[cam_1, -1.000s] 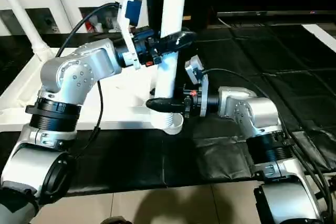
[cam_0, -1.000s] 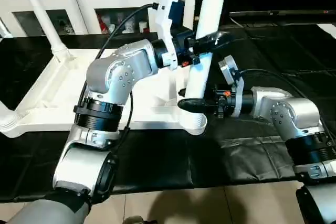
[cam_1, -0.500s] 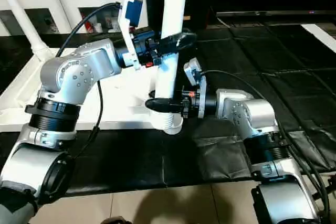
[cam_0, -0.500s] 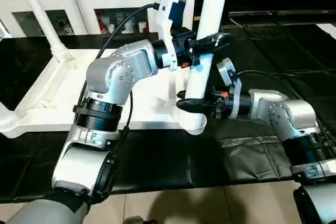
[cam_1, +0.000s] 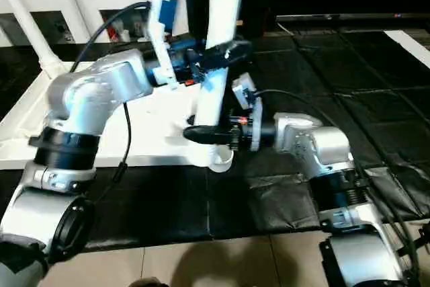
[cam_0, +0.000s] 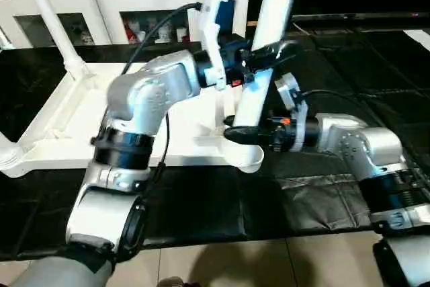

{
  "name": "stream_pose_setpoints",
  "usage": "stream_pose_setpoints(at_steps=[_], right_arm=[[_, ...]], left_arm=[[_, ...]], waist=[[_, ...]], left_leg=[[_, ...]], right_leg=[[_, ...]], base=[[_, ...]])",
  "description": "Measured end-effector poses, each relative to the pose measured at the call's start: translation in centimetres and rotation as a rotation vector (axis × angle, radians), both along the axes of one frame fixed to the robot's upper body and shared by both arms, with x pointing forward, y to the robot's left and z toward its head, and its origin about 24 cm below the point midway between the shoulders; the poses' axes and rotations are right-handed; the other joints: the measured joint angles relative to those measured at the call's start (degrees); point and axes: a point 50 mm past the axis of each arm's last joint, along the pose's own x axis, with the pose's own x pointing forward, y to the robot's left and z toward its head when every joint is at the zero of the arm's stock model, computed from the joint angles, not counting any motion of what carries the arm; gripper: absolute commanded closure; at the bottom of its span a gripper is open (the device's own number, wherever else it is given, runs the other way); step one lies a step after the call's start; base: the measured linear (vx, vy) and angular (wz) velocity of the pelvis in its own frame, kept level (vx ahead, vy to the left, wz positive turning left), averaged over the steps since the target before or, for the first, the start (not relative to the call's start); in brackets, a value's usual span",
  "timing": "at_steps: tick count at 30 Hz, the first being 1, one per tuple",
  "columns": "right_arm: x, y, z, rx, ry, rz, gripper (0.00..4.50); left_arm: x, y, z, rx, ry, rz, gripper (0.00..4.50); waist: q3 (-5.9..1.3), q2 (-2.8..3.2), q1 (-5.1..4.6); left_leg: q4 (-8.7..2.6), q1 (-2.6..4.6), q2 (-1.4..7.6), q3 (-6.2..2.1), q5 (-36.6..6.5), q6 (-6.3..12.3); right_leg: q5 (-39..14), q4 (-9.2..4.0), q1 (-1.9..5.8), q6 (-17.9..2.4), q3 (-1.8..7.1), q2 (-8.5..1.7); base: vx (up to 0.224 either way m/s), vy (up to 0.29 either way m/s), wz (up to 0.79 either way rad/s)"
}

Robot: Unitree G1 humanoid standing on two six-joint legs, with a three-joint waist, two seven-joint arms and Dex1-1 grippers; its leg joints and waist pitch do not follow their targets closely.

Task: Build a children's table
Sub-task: Pick table leg

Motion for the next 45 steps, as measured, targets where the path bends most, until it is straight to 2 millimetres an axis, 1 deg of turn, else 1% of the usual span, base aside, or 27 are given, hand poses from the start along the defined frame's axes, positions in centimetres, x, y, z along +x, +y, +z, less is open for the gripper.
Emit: stream_pose_setpoints(at_steps=[2, 3, 4, 6, 7, 9, 10, 11, 12, 13, 15, 17, 19, 21, 22, 23, 25, 26, 27, 28, 29, 31, 34, 36, 38, 43, 45], right_arm=[[0.0, -0.1, 0.3, 0.016, -0.006, -0.004, 2.52], [0.0, -0.1, 0.4, 0.019, -0.011, -0.006, 2.52], [0.0, -0.1, 0.5, 0.022, -0.014, -0.007, 2.52], [0.0, 0.2, 0.5, 0.04, -0.017, -0.018, 2.52], [0.0, 0.3, 0.4, 0.051, -0.017, -0.025, 2.52], [0.2, 0.5, 0.5, 0.082, -0.03, -0.073, 2.52], [0.4, 0.4, 0.5, 0.09, -0.03, -0.108, 2.52], [0.8, -0.1, 0.3, 0.098, -0.015, -0.17, 2.52], [1.2, -1.0, -0.4, 0.093, 0.017, -0.256, 2.52], [1.2, -1.5, -1.0, 0.095, 0.029, -0.31, 2.55], [1.2, -2.1, -1.8, 0.077, 0.044, -0.384, 2.57], [1.3, -2.7, -2.0, 0.066, 0.046, -0.433, 2.59], [1.3, -2.8, -2.0, 0.064, 0.034, -0.451, 2.59], [1.2, -3.0, -2.3, 0.056, 0.011, -0.475, 2.59], [1.2, -3.2, -2.5, 0.044, -0.007, -0.502, 2.59], [1.2, -3.5, -3.0, 0.026, -0.025, -0.543, 2.59], [1.2, -3.9, -3.2, 0.014, -0.047, -0.585, 2.59], [1.2, -3.9, -3.3, 0.015, -0.056, -0.596, 2.59], [1.2, -3.9, -3.2, 0.018, -0.064, -0.6, 2.59], [1.0, -3.9, -3.1, 0.014, -0.086, -0.606, 2.59], [0.8, -3.7, -3.0, 0.008, -0.115, -0.599, 2.59], [0.5, -3.2, -3.0, -0.014, -0.148, -0.577, 2.59], [0.1, -2.5, -3.8, -0.101, -0.166, -0.538, 2.59], [0.1, -1.9, -4.4, -0.149, -0.172, -0.524, 2.59], [0.1, -1.8, -4.8, -0.163, -0.172, -0.524, 2.59], [0.2, -2.1, -4.9, -0.189, -0.193, -0.537, 2.59], [0.3, -2.2, -4.8, -0.196, -0.205, -0.547, 2.59]], left_arm=[[-0.1, 0.3, 0.4, -0.062, 0.023, -0.016, 1.45], [-0.2, 0.4, 0.5, -0.079, 0.031, -0.023, 1.33], [-0.2, 0.5, 0.5, -0.091, 0.037, -0.029, 1.33], [-0.2, 0.7, 0.7, -0.118, 0.056, -0.037, 1.18], [-0.2, 0.8, 0.7, -0.131, 0.065, -0.04, 1.04], [-0.2, 1.5, 1.0, -0.19, 0.088, -0.044, 0.87], [-0.3, 1.7, 1.1, -0.214, 0.092, -0.054, 0.87], [-0.5, 1.9, 1.5, -0.242, 0.086, -0.08, 0.83], [-1.0, 2.2, 2.1, -0.273, 0.065, -0.108, 0.83], [-1.0, 2.8, 2.4, -0.298, 0.06, -0.108, 0.83], [-0.6, 4.5, 2.9, -0.324, 0.048, -0.061, 0.83], [-0.4, 5.4, 3.1, -0.331, 0.046, -0.035, 0.83], [-0.1, 5.8, 2.9, -0.291, 0.036, -0.018, 0.83], [0.2, 6.1, 2.1, -0.148, -0.024, 0.041, 0.83], [0.4, 6.4, 1.4, -0.036, -0.062, 0.086, 0.83], [0.9, 6.7, -0.2, 0.118, -0.09, 0.142, 0.83], [1.5, 6.8, -2.9, 0.298, -0.087, 0.199, 0.83], [1.8, 6.7, -4.5, 0.38, -0.076, 0.212, 0.83], [1.9, 6.6, -5.3, 0.419, -0.07, 0.215, 0.83], [2.2, 6.3, -5.8, 0.464, -0.076, 0.24, 0.83], [2.9, 6.2, -6.4, 0.506, -0.07, 0.308, 0.83], [3.7, 6.1, -6.6, 0.534, -0.061, 0.389, 0.83], [4.5, 4.8, -5.9, 0.501, -0.091, 0.448, 0.83], [4.4, 3.4, -5.0, 0.451, -0.134, 0.423, 0.83], [4.0, 2.5, -4.2, 0.422, -0.18, 0.375, 0.83], [2.6, 1.3, -3.4, 0.419, -0.302, 0.252, 0.83], [2.3, 1.4, -3.3, 0.43, -0.333, 0.228, 0.83]], waist=[[0.0, 0.0, 0.05], [0.0, 0.0, 0.04], [0.0, 0.0, 0.05], [0.0, 0.01, 0.03], [0.0, 0.01, 0.01], [-0.01, 0.02, -0.03], [-0.01, 0.02, -0.06], [-0.01, 0.02, -0.07], [-0.03, 0.04, 0.08], [-0.04, 0.08, 0.11], [-0.03, 0.1, -0.16], [-0.03, 0.1, -0.32], [-0.04, 0.1, -0.36], [-0.11, 0.24, -0.35], [-0.17, 0.33, -0.35], [-0.26, 0.47, -0.48], [-0.22, 0.57, -0.51], [-0.2, 0.54, -0.49], [-0.2, 0.54, -0.51], [-0.2, 0.59, -0.39], [-0.21, 0.61, -0.4], [-0.2, 0.62, -0.51], [-0.2, 0.62, -0.48], [-0.2, 0.61, -0.41], [-0.21, 0.63, -0.51], [-0.21, 0.63, -0.47], [-0.21, 0.64, -0.55]], left_leg=[[0.06, 0.01, 0.0, 0.0, 0.0, 0.0], [0.09, 0.01, 0.01, -0.01, 0.0, 0.0], [0.1, 0.02, 0.01, -0.01, 0.0, 0.0], [0.12, 0.03, 0.01, -0.02, 0.0, -0.01], [0.12, 0.03, 0.01, -0.02, 0.0, -0.01], [0.12, 0.03, 0.02, -0.03, 0.0, -0.01], [0.12, 0.03, 0.01, -0.03, 0.0, -0.01], [0.12, 0.05, 0.02, -0.04, 0.0, -0.02], [0.12, 0.17, -0.02, -0.07, 0.0, -0.02], [0.12, 0.26, -0.02, -0.05, 0.0, -0.02], [0.1, 0.26, 0.0, -0.05, 0.0, -0.02], [0.11, 0.32, 0.0, -0.03, 0.0, -0.03], [0.1, 0.38, 0.01, -0.02, 0.0, -0.03], [0.05, 0.47, 0.0, -0.02, -0.1, -0.12], [-0.02, 0.6, 0.0, -0.02, -0.1, -0.14], [-0.11, 0.74, -0.03, 0.01, -0.2, -0.26], [-0.14, 0.71, -0.04, 0.0, -0.1, -0.34], [-0.14, 0.66, -0.04, -0.04, -0.1, -0.38], [-0.14, 0.62, -0.03, -0.03, -0.1, -0.38], [-0.14, 0.61, -0.04, -0.05, -0.1, -0.38], [-0.14, 0.62, -0.05, -0.05, -0.1, -0.38], [-0.14, 0.61, -0.04, -0.05, -0.1, -0.38], [-0.14, 0.59, -0.04, -0.05, -0.1, -0.37], [-0.14, 0.57, -0.04, -0.05, -0.1, -0.36], [-0.16, 0.56, -0.04, -0.03, -0.1, -0.34], [-0.2, 0.57, -0.03, -0.02, -0.1, -0.32], [-0.2, 0.59, -0.03, 0.0, -0.1, -0.33]], right_leg=[[0.0, 0.02, 0.02, 0.0, 0.0, 0.0], [0.0, 0.03, 0.02, 0.0, 0.0, 0.0], [0.0, 0.04, 0.03, 0.0, 0.0, 0.0], [0.0, 0.05, 0.03, 0.0, 0.0, 0.0], [0.0, 0.05, 0.04, 0.0, 0.0, 0.0], [0.0, 0.05, 0.03, 0.0, 0.0, 0.0], [0.0, 0.05, 0.03, 0.0, 0.0, 0.0], [0.0, 0.05, 0.05, 0.0, -0.01, 0.0], [0.0, 0.04, 0.03, 0.0, 0.0, -0.01], [0.0, 0.06, 0.03, 0.0, 0.01, -0.02], [0.0, 0.08, -0.01, 0.0, 0.01, 0.01], [0.0, 0.07, 0.04, 0.0, 0.02, 0.01], [0.0, 0.07, 0.09, 0.0, 0.02, 0.01], [0.0, 0.04, 0.16, 0.0, 0.03, 0.01], [0.0, -0.01, 0.29, 0.0, 0.04, 0.01], [0.0, -0.05, 0.4, 0.1, 0.05, 0.01], [0.0, -0.05, 0.38, 0.1, 0.05, 0.01], [0.0, -0.05, 0.36, 0.1, 0.03, 0.01], [0.0, -0.05, 0.32, 0.1, 0.03, 0.01], [0.0, -0.06, 0.34, 0.1, 0.03, 0.01], [0.0, -0.06, 0.35, 0.1, 0.04, 0.01], [0.0, -0.05, 0.35, 0.1, 0.02, 0.02], [0.0, -0.08, 0.35, 0.1, 0.02, 0.02], [0.0, -0.1, 0.34, 0.1, 0.02, 0.02], [0.0, -0.09, 0.31, 0.1, 0.03, 0.02], [0.0, -0.08, 0.29, 0.0, 0.04, 0.02], [0.0, -0.07, 0.29, 0.0, 0.06, 0.02]], base=[[0.0, 0.0, 0.0], [0.0, 0.0, 0.0], [0.0, 0.0, 0.0], [0.0, 0.0, 0.0], [0.0, 0.0, 0.0], [0.0, 0.0, 0.0], [0.0, 0.0, 0.0], [0.0, 0.0, 0.0], [0.0, 0.0, 0.0], [0.0, 0.0, 0.0], [0.0, 0.0, 0.0], [0.0, 0.0, 0.0], [0.0, 0.0, 0.0], [0.0, 0.0, 0.0], [0.0, 0.0, 0.0], [0.0, 0.0, 0.0], [0.0, 0.0, 0.0], [0.0, 0.0, 0.0], [0.0, 0.0, 0.0], [0.0, 0.0, 0.0], [0.0, 0.0, 0.0], [0.0, 0.0, 0.0], [0.0, 0.0, 0.0], [0.0, 0.0, 0.0], [0.0, 0.0, 0.0], [0.0, 0.0, 0.0], [0.0, 0.0, 0.0]])
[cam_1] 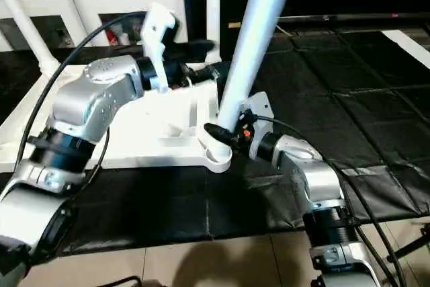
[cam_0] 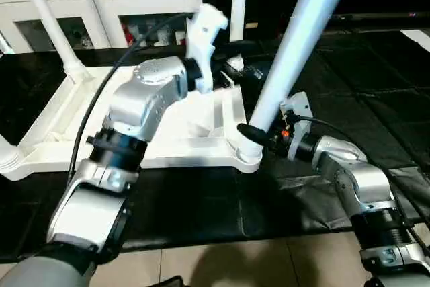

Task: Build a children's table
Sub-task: Pick table leg

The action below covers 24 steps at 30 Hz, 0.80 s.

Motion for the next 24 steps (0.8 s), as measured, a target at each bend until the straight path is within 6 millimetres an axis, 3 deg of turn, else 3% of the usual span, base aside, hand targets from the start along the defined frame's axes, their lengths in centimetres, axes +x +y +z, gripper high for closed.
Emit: stream_pose_setpoints(at_steps=[6, 13, 18, 22, 24], right_arm=[[0.2, 0.0, -0.6, -0.019, 0.011, -0.039, 2.59], [0.7, -1.6, -0.5, -0.014, -0.015, -0.141, 2.59], [0.6, -1.9, -0.6, -0.02, -0.008, -0.139, 2.59], [0.3, -2.4, -1.0, -0.031, 0.028, -0.123, 2.59], [0.1, -2.6, -1.4, -0.036, 0.045, -0.124, 2.59]], left_arm=[[-0.2, -0.3, -0.9, 0.053, -0.027, -0.052, 0.83], [1.9, 4.2, -3.7, 0.235, 0.023, 0.104, 0.83], [1.1, 5.4, -5.8, 0.425, 0.027, -0.041, 0.83], [-0.3, 6.9, -9.5, 0.605, 0.166, -0.216, 0.83], [-0.6, 7.2, -11.0, 0.648, 0.223, -0.247, 1.18]], waist=[[-0.01, 0.05, -0.13], [-0.01, 0.09, -1.51], [-0.03, 0.13, -1.59], [-0.05, 0.22, -1.6], [-0.05, 0.22, -1.5]], left_leg=[[0.0, 0.05, -0.01, 0.0, 0.0, -0.06], [-0.01, -0.01, -0.02, -0.03, 0.0, -0.06], [-0.12, 0.01, -0.01, -0.01, 0.0, -0.02], [-0.14, 0.04, -0.02, 0.02, 0.0, -0.05], [-0.12, 0.04, -0.02, 0.01, 0.0, -0.09]], right_leg=[[0.0, 0.01, 0.05, 0.0, 0.0, 0.0], [0.0, -0.06, 0.03, 0.0, -0.02, 0.0], [0.0, -0.09, 0.0, 0.0, -0.01, 0.0], [0.0, -0.1, 0.02, 0.0, 0.0, 0.0], [0.0, -0.1, 0.03, 0.0, -0.01, 0.0]], base=[[0.0, 0.0, 0.0], [0.0, 0.0, 0.0], [0.0, 0.0, 0.0], [0.0, 0.0, 0.0], [0.0, 0.0, 0.0]])
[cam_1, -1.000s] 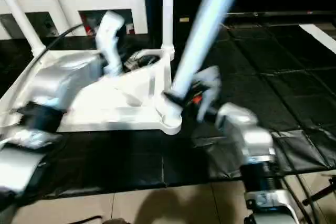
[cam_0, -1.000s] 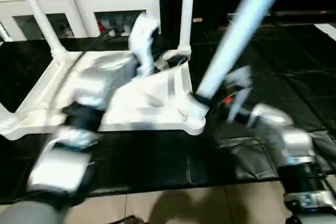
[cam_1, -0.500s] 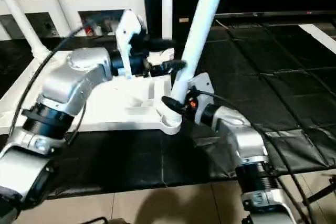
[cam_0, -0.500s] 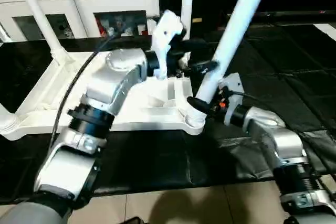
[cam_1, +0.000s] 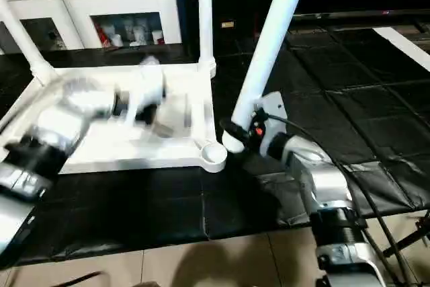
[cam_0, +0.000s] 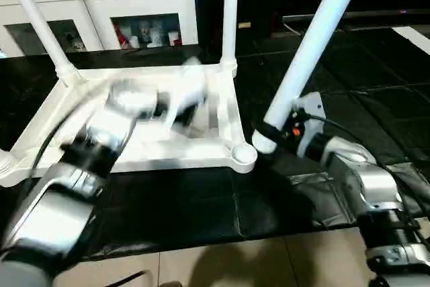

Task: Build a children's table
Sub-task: Pick table leg, then insert table leg to table base

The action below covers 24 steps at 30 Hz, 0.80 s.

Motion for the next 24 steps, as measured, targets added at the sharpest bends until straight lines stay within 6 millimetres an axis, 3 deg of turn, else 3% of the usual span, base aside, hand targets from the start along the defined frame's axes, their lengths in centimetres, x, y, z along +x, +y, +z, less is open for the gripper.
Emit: stream_pose_setpoints(at_steps=[7, 24], right_arm=[[-0.4, 0.8, -0.1, 0.017, 0.003, 0.029, 2.59], [-0.6, 1.5, -0.2, 0.03, 0.003, 0.048, 2.59]], left_arm=[[0.3, 0.6, -1.5, 0.051, -0.01, 0.053, 1.71], [0.2, 0.2, -3.1, 0.011, -0.015, 0.047, 3.03]], waist=[[-0.01, 0.02, 0.05], [0.0, 0.01, 0.12]], left_leg=[[0.0, 0.12, 0.0, 0.0, 0.0, -0.05], [-0.01, 0.1, 0.0, 0.0, 0.0, -0.03]], right_leg=[[0.0, -0.02, 0.18, 0.0, 0.0, 0.0], [0.0, -0.05, 0.18, 0.0, -0.01, 0.0]], base=[[0.0, 0.0, 0.0], [0.0, 0.0, 0.0]])
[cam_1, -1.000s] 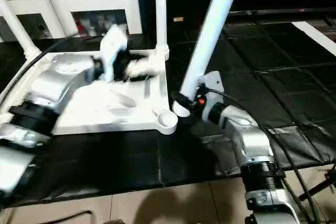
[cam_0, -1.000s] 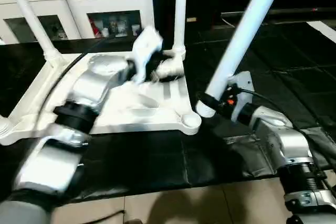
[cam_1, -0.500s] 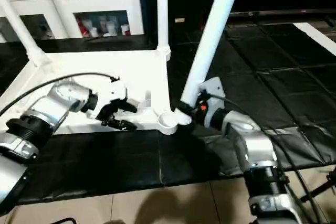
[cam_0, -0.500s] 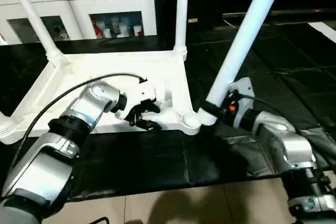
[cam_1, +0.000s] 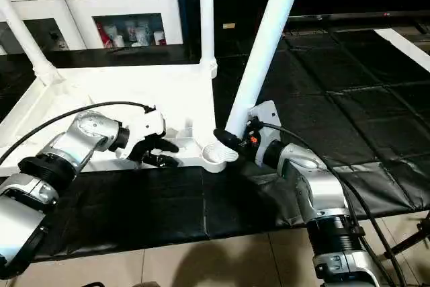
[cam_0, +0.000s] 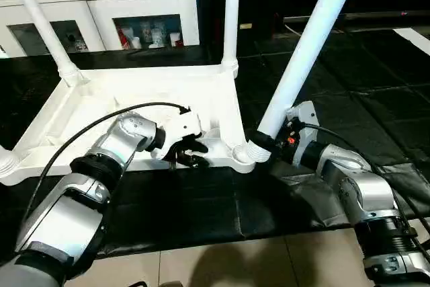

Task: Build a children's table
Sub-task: Insert table leg to table base

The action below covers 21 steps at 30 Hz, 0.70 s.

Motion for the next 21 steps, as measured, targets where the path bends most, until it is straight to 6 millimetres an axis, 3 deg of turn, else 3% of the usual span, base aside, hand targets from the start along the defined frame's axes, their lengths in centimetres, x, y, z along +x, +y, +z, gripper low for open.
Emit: stream_pose_setpoints(at_steps=[11, 21], right_arm=[[-0.04, 0.25, -0.03, -0.001, -0.002, 0.013, 2.59], [0.21, 0.96, 0.22, -0.011, -0.009, 0.038, 2.59]], left_arm=[[-0.15, 0.24, -0.8, 0.034, -0.001, -0.006, 4.02], [-0.08, -0.32, -0.99, 0.0, 0.065, 0.035, 4.5]], waist=[[0.0, 0.0, -0.01], [0.0, 0.0, -0.06]], left_leg=[[-0.01, 0.02, 0.0, 0.0, 0.0, 0.0], [-0.02, 0.02, -0.01, 0.03, 0.0, -0.01]], right_leg=[[0.0, -0.02, 0.04, 0.0, 0.0, 0.0], [0.0, -0.05, 0.09, 0.0, 0.01, -0.02]], base=[[0.0, 0.0, 0.0], [0.0, 0.0, 0.0]])
